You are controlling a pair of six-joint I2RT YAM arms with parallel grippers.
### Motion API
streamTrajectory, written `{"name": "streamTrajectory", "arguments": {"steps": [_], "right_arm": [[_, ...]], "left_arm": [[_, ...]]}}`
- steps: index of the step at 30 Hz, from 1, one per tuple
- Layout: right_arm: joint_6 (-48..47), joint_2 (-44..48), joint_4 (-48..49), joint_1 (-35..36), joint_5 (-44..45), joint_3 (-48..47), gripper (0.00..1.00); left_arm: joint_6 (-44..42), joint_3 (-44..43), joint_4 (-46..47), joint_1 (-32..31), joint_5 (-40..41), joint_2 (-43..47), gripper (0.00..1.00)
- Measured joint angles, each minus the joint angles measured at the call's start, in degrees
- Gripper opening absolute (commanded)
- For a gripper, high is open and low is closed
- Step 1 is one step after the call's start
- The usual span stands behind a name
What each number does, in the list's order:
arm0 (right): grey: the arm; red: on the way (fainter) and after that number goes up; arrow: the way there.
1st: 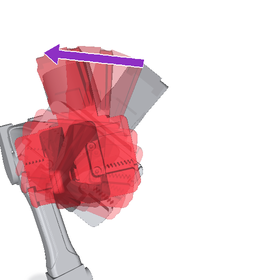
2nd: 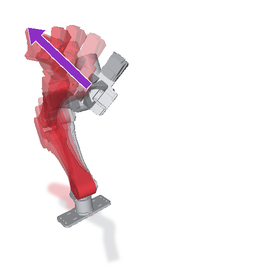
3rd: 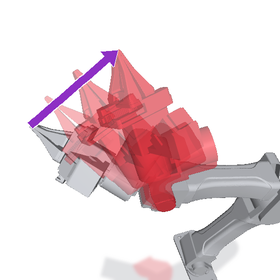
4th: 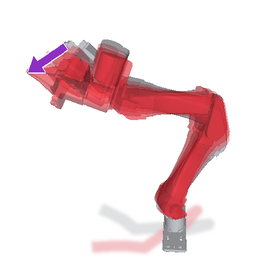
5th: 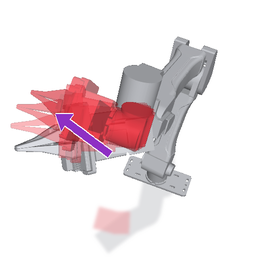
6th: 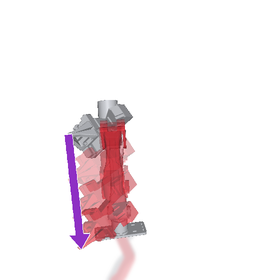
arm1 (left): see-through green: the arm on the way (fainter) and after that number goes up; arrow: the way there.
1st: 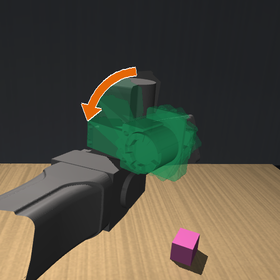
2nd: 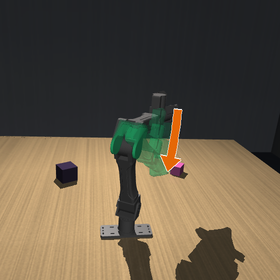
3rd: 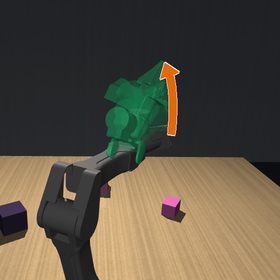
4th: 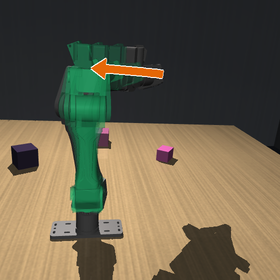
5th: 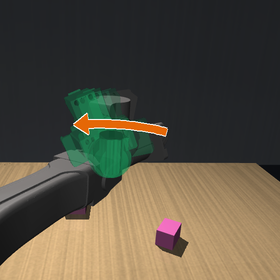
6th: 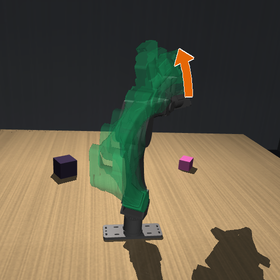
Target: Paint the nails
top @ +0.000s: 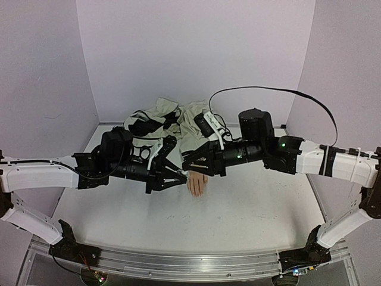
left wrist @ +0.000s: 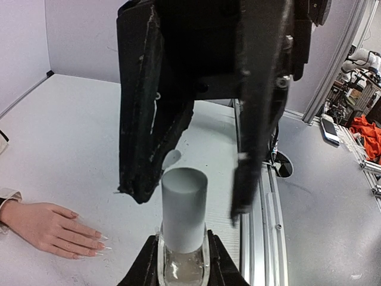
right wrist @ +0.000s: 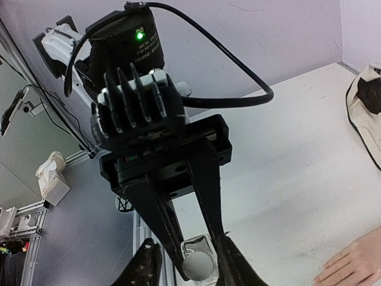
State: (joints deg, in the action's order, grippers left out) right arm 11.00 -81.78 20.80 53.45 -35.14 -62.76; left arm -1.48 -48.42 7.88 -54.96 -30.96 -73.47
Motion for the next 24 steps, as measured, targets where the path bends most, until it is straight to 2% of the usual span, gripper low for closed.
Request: {"name": "streamTrajectory", "arguments": {"steps": [4, 7, 8, 10, 12, 13, 14, 16, 20, 24], "right_arm": [[-0.5, -0.9, -0.3, 0.0, 0.1, -0.5, 0.14], [-0.7, -1.4, -0.4, 0.0, 0.1, -0.8, 0.0], [-0.7, -1.5, -0.5, 0.0, 0.1, -0.8, 0.0], [-0.6, -1.6, -0.6, 0.0, 0.5, -0.9, 0.0], [-0.6, -1.6, -0.6, 0.0, 2.2, -0.8, 0.0], [-0.5, -1.6, -0.7, 0.0, 3.6, -0.8, 0.0], [-0.4, -1.6, -0.8, 0.0, 6.4, -0.8, 0.0], [0.5, -1.4, -1.2, 0.3, 13.8, -0.4, 0.0], [3.1, -0.4, -2.3, -1.1, 29.8, 2.8, 0.0], [7.8, 0.1, -2.6, -8.3, 41.1, 9.8, 0.0]], "left_arm": [[0.0, 0.0, 0.0, 0.0, -0.4, 0.0, 0.0], [0.0, 0.0, -0.5, 0.1, -0.3, 0.0, 0.01], [0.0, 0.0, -0.5, 0.2, -0.3, 0.0, 0.08], [0.0, 0.0, -0.6, 0.2, 0.2, -0.1, 0.34], [0.6, 0.0, -0.6, 0.2, 1.6, -0.2, 0.54], [0.8, 0.0, -0.4, 0.2, 2.5, -0.3, 0.74], [1.4, 0.0, -0.4, 0.2, 3.2, -0.4, 0.84], [2.1, 0.0, -0.4, 0.2, 5.4, -0.7, 0.95], [3.3, 0.0, -0.4, 0.2, 9.4, -0.8, 0.98], [3.5, 0.0, -0.4, 0.2, 13.3, -0.7, 0.99]]}}
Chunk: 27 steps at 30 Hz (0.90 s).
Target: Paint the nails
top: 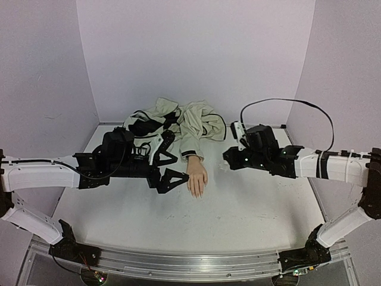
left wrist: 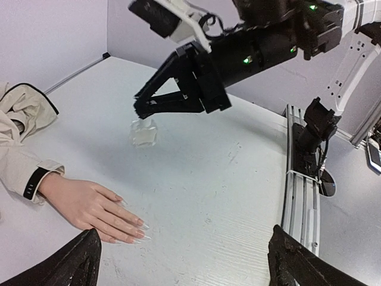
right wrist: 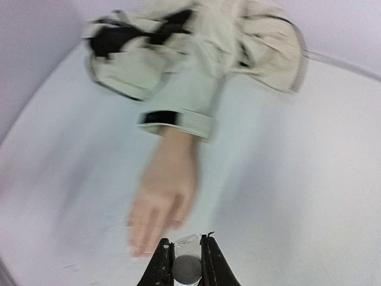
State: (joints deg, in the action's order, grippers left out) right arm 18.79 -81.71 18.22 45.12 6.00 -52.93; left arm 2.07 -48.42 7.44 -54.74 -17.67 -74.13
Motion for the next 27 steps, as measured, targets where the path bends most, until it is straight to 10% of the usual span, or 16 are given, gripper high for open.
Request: {"name": "streamTrajectory", "arguments": {"steps": [10, 27], "right_arm": [[9.8, -1.9, 0.5, -15.0, 11.0, 13.2, 0.0], [12.6, -3.3, 11.1, -18.1, 12.5, 20.5, 0.13]], "left_arm": [[0.4, 0.0, 0.0, 0.0, 4.8, 1.6, 0.99], [1.2, 0.2, 0.0, 0.0, 7.5, 2.3, 1.0]]}}
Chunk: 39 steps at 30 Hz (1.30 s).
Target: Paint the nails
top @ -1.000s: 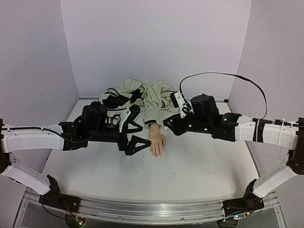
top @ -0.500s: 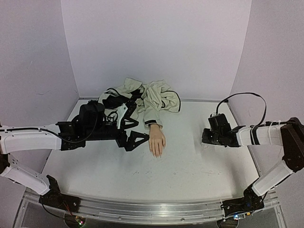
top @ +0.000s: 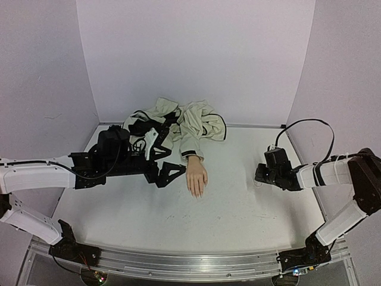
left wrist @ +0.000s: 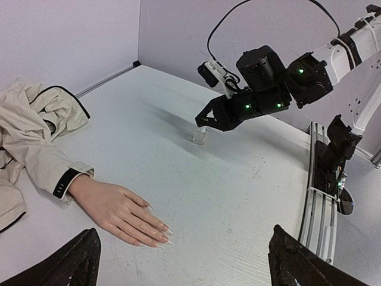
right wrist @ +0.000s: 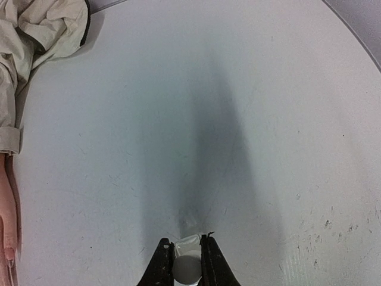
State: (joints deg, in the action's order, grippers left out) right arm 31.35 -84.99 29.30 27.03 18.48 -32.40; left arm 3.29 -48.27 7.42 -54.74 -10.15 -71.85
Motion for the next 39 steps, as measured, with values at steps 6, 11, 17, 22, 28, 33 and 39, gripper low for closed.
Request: {"name": "streamTrajectory", "arguments": {"steps": [6, 11, 17, 22, 28, 33, 39], "right_arm": [[-0.3, 0.0, 2.1, 0.0, 0.2, 1.2, 0.34], [-1.8, 2.5, 1.9, 0.0, -0.4, 1.6, 0.72], [-6.7, 11.8, 1.5, -1.1, -2.6, 1.7, 0.98], [-11.4, 20.2, 0.6, -9.0, -7.3, 2.3, 0.98], [-15.5, 31.6, -3.0, -13.5, -8.2, 2.8, 0.98], [-17.6, 36.0, -5.0, -13.5, -7.7, 2.8, 0.98], [-18.6, 36.3, -7.2, -13.5, -7.5, 2.8, 0.98]], "left_arm": [[1.3, 1.3, 0.0, 0.2, 6.3, 1.4, 0.99], [4.3, 4.9, 0.1, 5.6, 12.2, 4.5, 0.99], [6.3, 13.0, -0.4, 21.6, 21.1, 13.5, 1.0], [6.0, 17.6, -1.2, 36.0, 27.4, 23.5, 0.99], [4.0, 18.0, -1.1, 38.2, 29.4, 28.2, 0.99], [4.0, 18.1, -1.5, 38.2, 28.9, 28.2, 0.99], [4.0, 18.1, -1.5, 38.2, 27.6, 27.3, 0.99]]}}
